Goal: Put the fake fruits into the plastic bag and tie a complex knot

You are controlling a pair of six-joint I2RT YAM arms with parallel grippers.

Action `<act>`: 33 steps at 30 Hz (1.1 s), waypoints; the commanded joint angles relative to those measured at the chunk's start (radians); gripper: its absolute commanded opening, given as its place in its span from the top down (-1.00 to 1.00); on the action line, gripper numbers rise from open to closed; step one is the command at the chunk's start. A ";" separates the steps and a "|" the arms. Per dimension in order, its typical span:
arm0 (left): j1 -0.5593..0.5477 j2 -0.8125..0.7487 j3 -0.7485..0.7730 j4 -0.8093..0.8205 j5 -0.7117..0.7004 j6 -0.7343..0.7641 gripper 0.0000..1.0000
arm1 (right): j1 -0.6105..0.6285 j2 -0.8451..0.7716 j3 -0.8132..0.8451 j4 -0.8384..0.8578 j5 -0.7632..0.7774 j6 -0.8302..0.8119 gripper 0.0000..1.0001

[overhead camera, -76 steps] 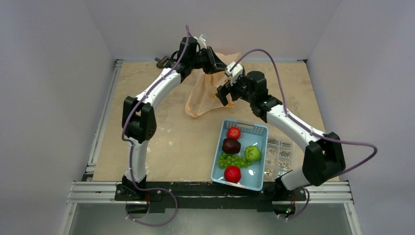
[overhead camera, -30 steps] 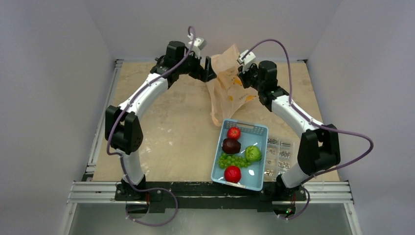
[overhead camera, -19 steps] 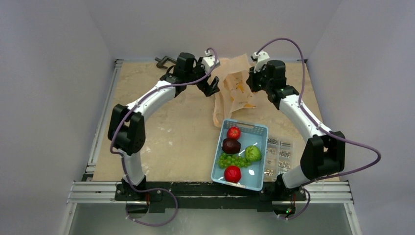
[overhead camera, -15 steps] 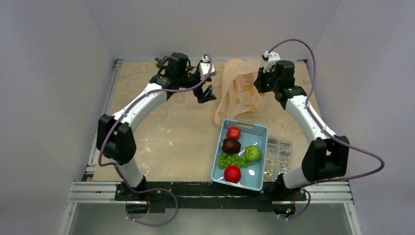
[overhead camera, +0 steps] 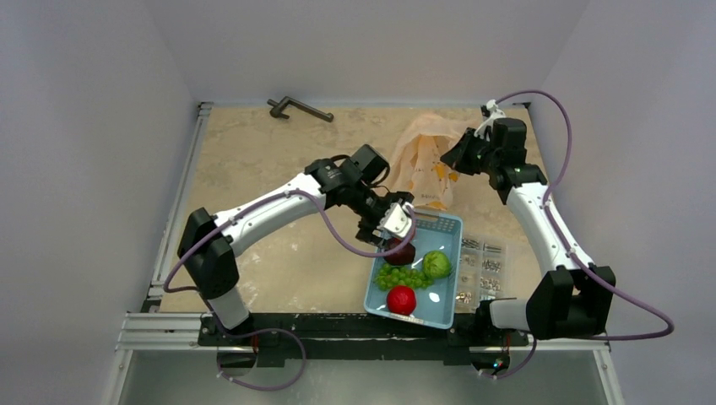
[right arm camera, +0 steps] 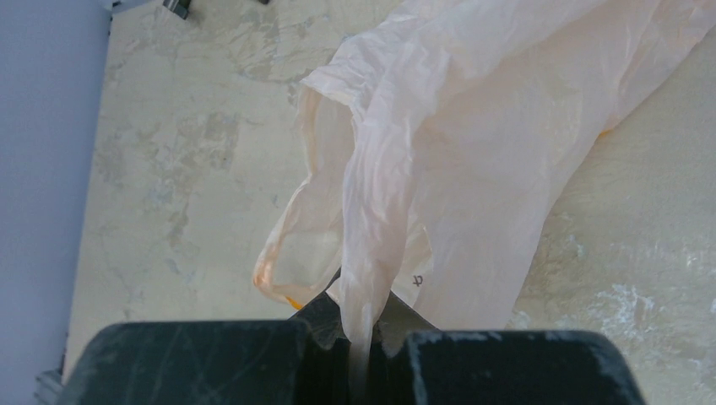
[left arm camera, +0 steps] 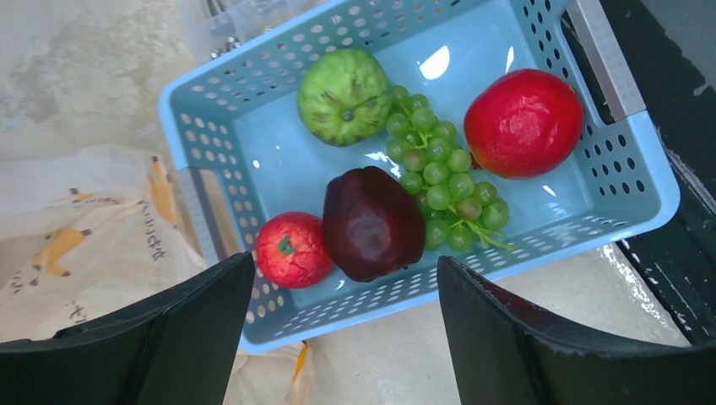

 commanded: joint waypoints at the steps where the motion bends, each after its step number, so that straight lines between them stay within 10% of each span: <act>1: -0.043 0.049 0.003 -0.002 -0.098 0.089 -0.57 | -0.029 -0.023 -0.009 0.003 -0.092 0.112 1.00; 26: -0.173 0.348 0.042 0.108 -0.374 0.005 -0.35 | -0.041 -0.027 -0.043 -0.012 -0.131 0.110 1.00; 33: -0.175 0.302 -0.002 0.150 -0.298 -0.059 -0.73 | -0.041 -0.007 -0.035 -0.005 -0.146 0.110 1.00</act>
